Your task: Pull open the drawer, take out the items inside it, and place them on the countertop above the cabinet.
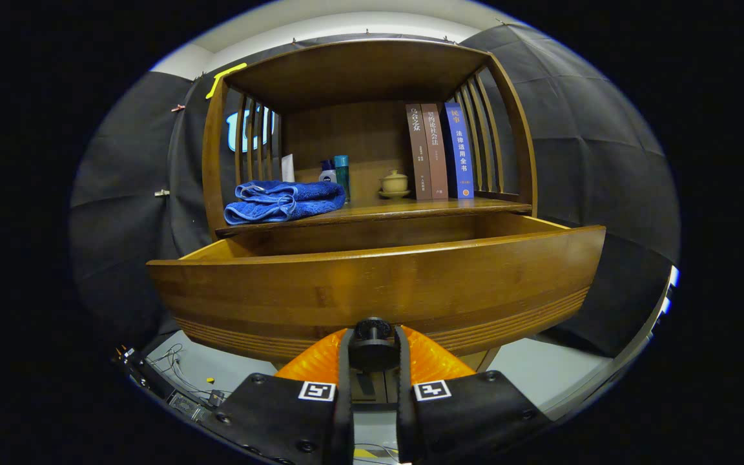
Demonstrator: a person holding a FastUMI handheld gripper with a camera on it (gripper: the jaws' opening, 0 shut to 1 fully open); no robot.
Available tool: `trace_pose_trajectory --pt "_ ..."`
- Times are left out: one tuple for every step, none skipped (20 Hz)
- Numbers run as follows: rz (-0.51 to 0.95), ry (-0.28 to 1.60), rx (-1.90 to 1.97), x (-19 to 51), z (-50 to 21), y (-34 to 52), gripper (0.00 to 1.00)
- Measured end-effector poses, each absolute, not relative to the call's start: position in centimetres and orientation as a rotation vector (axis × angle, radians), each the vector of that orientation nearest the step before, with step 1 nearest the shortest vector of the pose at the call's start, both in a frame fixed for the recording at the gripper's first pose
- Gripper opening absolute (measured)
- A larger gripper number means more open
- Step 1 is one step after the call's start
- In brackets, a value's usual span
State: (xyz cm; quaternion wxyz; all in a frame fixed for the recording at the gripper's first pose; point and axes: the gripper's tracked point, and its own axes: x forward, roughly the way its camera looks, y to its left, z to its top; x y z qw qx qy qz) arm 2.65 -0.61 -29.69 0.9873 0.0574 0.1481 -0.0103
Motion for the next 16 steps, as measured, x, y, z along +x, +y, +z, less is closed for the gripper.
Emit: trace_pose_trajectory --pt "-0.018 0.298 0.115 2.4 -29.7 -0.6 0.30" --pt "-0.016 0.297 0.113 2.1 -29.7 -0.6 0.30" --pt "-0.015 0.299 0.111 2.0 -29.8 -0.6 0.30" --pt "-0.016 0.301 0.109 1.8 -30.1 -0.6 0.30" --pt "-0.017 0.309 0.104 1.7 -30.4 -0.6 0.30" --pt "-0.017 0.300 0.100 1.6 -30.4 -0.6 0.30" --pt "-0.017 0.305 0.096 1.7 -30.4 -0.6 0.30" --pt "-0.018 0.302 0.094 1.7 -30.5 -0.6 0.30" --pt "-0.016 0.305 0.089 1.7 -30.5 -0.6 0.30" --pt "-0.015 0.303 0.083 1.6 -30.4 -0.6 0.30" --pt "-0.013 0.305 0.077 1.6 -30.5 -0.6 0.30" --pt "-0.012 0.305 0.075 1.6 -30.4 -0.6 0.30" --pt "-0.011 0.309 0.071 1.8 -30.5 -0.6 0.33" --pt "-0.005 0.312 0.070 1.7 -30.5 -0.5 0.39" --pt "-0.001 0.307 0.072 1.5 -30.3 -0.5 0.43" --pt "-0.001 0.290 0.066 1.3 -29.5 -0.6 0.48"
